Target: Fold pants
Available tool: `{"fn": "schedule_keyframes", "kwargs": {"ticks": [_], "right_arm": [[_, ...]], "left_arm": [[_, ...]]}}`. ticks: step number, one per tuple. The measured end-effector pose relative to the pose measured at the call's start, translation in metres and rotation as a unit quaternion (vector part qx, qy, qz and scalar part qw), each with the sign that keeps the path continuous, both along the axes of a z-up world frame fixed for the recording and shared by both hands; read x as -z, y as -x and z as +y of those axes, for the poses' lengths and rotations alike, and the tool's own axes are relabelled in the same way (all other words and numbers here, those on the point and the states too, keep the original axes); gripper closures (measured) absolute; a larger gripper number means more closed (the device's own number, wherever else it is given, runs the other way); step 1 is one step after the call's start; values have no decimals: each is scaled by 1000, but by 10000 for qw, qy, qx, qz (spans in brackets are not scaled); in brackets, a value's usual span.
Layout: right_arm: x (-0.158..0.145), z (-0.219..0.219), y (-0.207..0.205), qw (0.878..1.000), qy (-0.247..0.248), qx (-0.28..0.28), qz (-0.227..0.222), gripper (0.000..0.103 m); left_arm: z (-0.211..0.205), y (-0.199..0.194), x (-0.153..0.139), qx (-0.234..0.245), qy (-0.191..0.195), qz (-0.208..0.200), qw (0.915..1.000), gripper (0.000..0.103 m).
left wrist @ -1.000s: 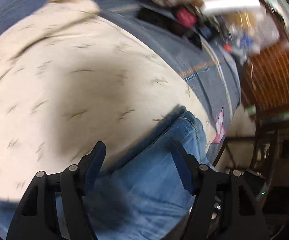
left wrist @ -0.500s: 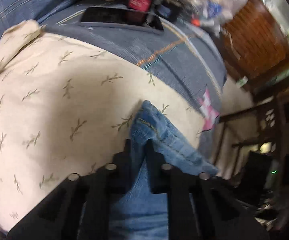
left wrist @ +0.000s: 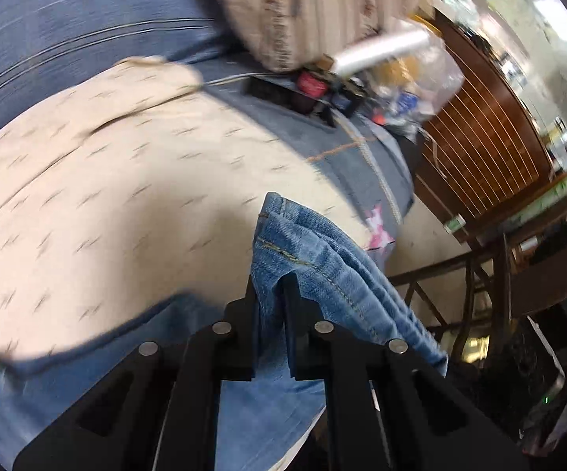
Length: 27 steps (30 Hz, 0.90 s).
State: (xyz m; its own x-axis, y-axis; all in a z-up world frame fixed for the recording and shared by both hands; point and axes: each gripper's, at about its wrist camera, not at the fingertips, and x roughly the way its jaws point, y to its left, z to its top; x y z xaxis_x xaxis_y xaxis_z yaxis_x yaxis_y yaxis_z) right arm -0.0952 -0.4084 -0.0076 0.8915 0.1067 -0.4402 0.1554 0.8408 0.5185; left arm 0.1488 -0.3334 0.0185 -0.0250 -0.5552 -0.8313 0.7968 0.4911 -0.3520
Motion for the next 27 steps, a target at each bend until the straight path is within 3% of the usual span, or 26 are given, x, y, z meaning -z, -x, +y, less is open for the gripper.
{"fn": "schedule_keyframes", "kwargs": {"ticks": [3,5,7,8,11,13,15,17,19,23,25,27], "right_arm": [[9,44,-26,9966,-106,-794,173,85],[21,69,-43,9898,-275,-1335,421,81],[37,97,-60,9804,-325,-1761,822,71],[45,107,-66,9746,-399,-1942,1038,58],[54,122,-72,9638,-501,-2207,1408,52],[47,122,-65,9641,-359,-2258,1349,49],[33,108,-54,9697,-340,-2154,1099,47],[22,78,-46,9778,-621,-1833,798,37],[14,41,-46,9854,-948,-1279,605,32],[16,-15,-76,9861,-1289,-717,766,32],[23,-29,-99,9853,-1266,-687,920,32],[32,-33,-124,9831,-1282,-785,1043,33]], "left_arm": [[46,-13,15,-572,-103,178,9982,91],[80,-23,32,-1123,-253,391,9926,88],[111,-29,47,-1628,-309,617,9842,87],[128,-31,53,-1877,-331,706,9791,88],[178,-30,67,-2434,-160,1095,9636,87],[201,-27,69,-2658,29,1255,9558,85],[221,-23,68,-2851,294,1377,9481,76],[233,-18,64,-2944,543,1468,9428,64],[235,-12,62,-2945,796,1621,9384,59],[212,-3,56,-2678,1041,1809,9406,40],[197,-3,55,-2660,918,1694,9445,37],[189,-7,59,-2741,792,1726,9428,37]]}}
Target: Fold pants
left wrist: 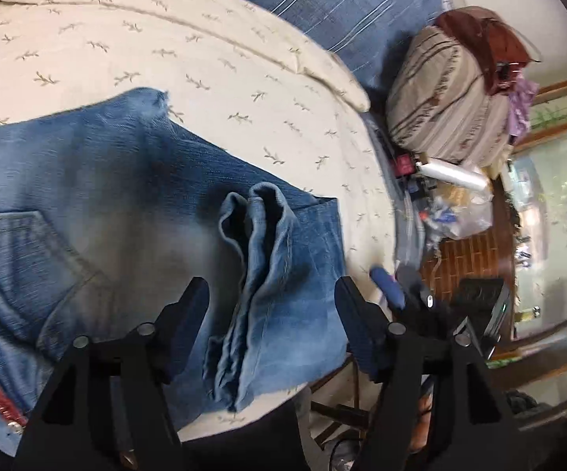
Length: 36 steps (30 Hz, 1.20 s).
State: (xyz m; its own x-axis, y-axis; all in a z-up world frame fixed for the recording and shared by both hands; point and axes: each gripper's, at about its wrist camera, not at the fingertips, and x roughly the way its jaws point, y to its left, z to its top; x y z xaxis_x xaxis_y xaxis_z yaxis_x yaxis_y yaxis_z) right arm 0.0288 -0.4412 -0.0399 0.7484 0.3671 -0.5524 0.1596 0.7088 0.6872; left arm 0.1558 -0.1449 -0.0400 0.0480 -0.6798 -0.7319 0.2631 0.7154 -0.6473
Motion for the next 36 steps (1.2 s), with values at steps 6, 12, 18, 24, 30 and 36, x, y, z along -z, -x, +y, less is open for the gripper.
{"fn": "schedule_keyframes", "kwargs": {"ticks": [6,12,18,24,30,36], "right_arm": [[28,8,-64,9976,238,-430,492,82],[-20,28,-50,9836,1651,-608,-405,84],[21,34,-65,9773,1987,-657,315,73],[10,-2,-3,9988,391,-299,-11,51],[57,25,31,9959,108,-673,601,49],[17,53,53,9863,1431,-826,42,83]], "left_arm": [[-23,-14,23,-114,-140,533,9984,91],[-14,-5,-19,-41,-348,-799,9962,91],[-7,-9,32,-304,-1160,-522,9914,87],[26,9,9,-370,-800,-441,9951,81],[9,56,31,121,-362,41,9993,36],[13,71,41,-74,-773,66,9970,74]]}}
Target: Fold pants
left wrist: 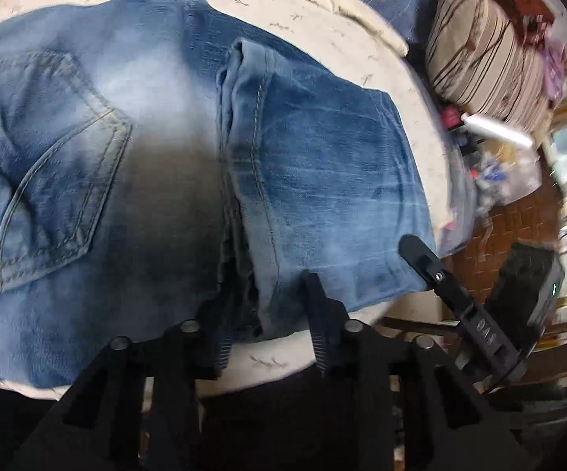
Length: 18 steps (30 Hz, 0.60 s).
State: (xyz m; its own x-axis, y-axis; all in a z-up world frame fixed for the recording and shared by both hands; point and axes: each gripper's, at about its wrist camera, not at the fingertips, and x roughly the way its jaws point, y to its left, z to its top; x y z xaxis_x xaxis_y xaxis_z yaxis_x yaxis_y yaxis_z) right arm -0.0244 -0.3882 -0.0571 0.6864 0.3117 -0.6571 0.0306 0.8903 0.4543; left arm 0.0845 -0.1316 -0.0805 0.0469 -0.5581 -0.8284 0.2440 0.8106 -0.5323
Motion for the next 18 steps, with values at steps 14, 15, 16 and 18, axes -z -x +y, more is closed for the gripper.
{"fn": "schedule_keyframes", "kwargs": {"ticks": [14,15,16,18], "right_arm": [[-12,-41,-36,9975,-376,599,-33,46],[-10,-43,-45,9975,-405,578,5,46],[-7,-44,-59,9974,-447,553,72,46],[-2,-46,-83,9971,-543,515,161,46]], "left_arm": [[21,-23,-22,-330,133,-318,9989,76],[13,-29,-23,-324,176,-299,9989,76],[8,-35,-24,-323,217,-258,9989,76],[-5,-48,-29,-310,311,-198,9988,76]]}}
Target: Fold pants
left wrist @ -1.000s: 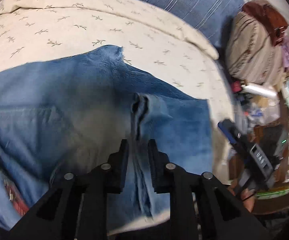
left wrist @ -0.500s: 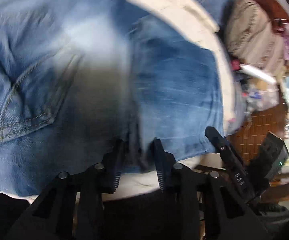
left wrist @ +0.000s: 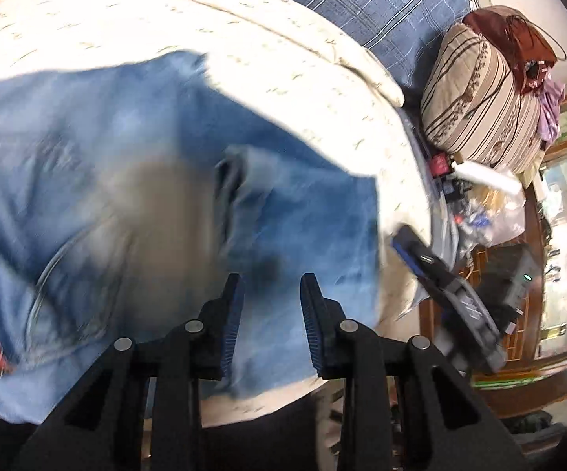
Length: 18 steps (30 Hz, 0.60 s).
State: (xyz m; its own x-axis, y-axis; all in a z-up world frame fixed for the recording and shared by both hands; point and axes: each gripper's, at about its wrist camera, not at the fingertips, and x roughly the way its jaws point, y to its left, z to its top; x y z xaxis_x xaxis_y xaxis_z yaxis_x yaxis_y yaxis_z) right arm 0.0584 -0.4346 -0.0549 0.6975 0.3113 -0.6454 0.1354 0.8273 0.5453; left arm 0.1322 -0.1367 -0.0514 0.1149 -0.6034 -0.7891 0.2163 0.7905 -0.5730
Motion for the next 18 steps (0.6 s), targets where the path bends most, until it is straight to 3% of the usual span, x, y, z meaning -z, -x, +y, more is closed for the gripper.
{"fn": "schedule_keyframes", "kwargs": {"ticks": [2,5,7,8,9,13,16,18], "right_arm": [[-1,4,-20,9999,7,-43,-99,46],[4,19,-38,9976,653,-190,-110,54],[20,27,-44,9930,1122,-337,128,66],[23,29,-42,9915,1251,-362,-55,66],[22,30,-41,9911,1274,-378,-87,67],[19,27,-39,9930,1124,-373,-28,65],[14,12,-26,9991,354,-239,-62,56],[21,4,-18,9996,-174,-233,-71,43]], "left_arm": [[-14,-12,-9,30,59,-104,9999,71],[-30,-27,-9,3,-166,-406,9990,57],[-40,-38,13,-36,-526,-223,9984,63],[-38,-41,22,-68,-408,-240,9989,71],[-32,-39,20,-94,-262,-339,9990,72],[-19,-36,22,-33,-49,-291,9996,77],[8,-30,20,-274,205,188,9992,81],[12,-25,19,-361,189,181,9990,68]]}}
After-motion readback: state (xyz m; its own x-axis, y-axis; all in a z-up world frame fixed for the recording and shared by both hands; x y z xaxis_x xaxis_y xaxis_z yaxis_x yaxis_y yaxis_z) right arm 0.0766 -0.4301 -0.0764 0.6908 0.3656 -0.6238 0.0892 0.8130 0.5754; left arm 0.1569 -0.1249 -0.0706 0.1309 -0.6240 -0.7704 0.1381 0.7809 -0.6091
